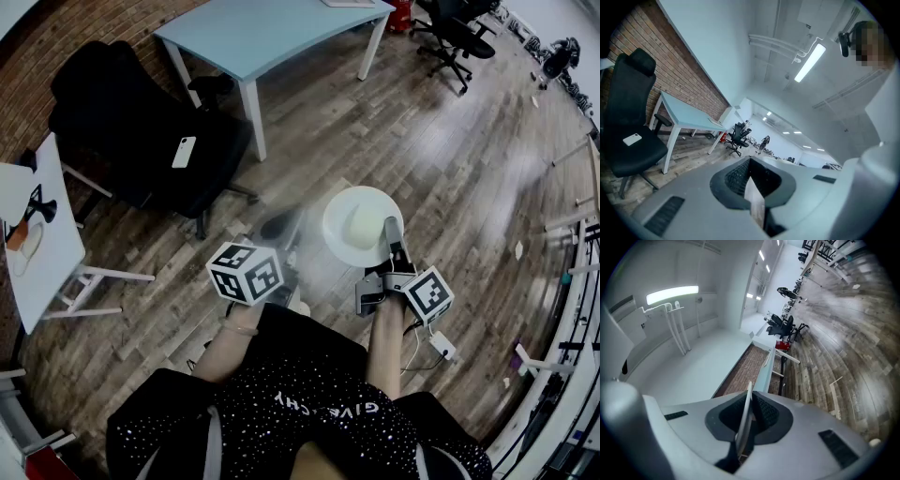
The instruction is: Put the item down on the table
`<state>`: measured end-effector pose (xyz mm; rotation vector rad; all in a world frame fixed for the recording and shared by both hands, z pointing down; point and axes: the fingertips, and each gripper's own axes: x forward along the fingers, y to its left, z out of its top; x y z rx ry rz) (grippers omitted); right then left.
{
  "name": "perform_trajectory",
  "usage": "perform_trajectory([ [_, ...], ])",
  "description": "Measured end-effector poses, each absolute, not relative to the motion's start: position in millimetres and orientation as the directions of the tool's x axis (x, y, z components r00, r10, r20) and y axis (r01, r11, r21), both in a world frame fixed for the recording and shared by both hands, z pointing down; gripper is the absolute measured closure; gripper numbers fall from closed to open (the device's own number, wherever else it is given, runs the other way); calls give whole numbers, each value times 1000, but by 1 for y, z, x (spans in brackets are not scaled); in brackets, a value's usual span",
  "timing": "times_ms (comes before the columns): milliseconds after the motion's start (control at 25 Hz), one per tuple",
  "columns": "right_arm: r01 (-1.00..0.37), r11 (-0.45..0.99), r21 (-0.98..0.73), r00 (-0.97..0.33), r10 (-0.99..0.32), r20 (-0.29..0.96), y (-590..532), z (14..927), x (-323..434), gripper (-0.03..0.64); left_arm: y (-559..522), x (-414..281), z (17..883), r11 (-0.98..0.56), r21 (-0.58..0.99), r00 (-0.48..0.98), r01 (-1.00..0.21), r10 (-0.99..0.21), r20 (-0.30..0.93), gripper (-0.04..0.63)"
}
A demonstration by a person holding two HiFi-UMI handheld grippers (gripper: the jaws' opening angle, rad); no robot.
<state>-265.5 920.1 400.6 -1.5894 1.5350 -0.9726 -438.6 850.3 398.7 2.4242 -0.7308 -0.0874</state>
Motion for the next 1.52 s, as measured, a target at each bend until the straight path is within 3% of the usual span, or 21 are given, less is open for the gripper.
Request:
perform_trajectory([
  [440,-461,-45,-886,9,-999,46,863,407,-227,589,790,-391,405,-672,585,860,-454,-503,89,586],
  [1520,-476,-48,-878,50,-998,27,569,372,-90,589,488,-248,367,-730,556,895,-397,-443,57,586],
])
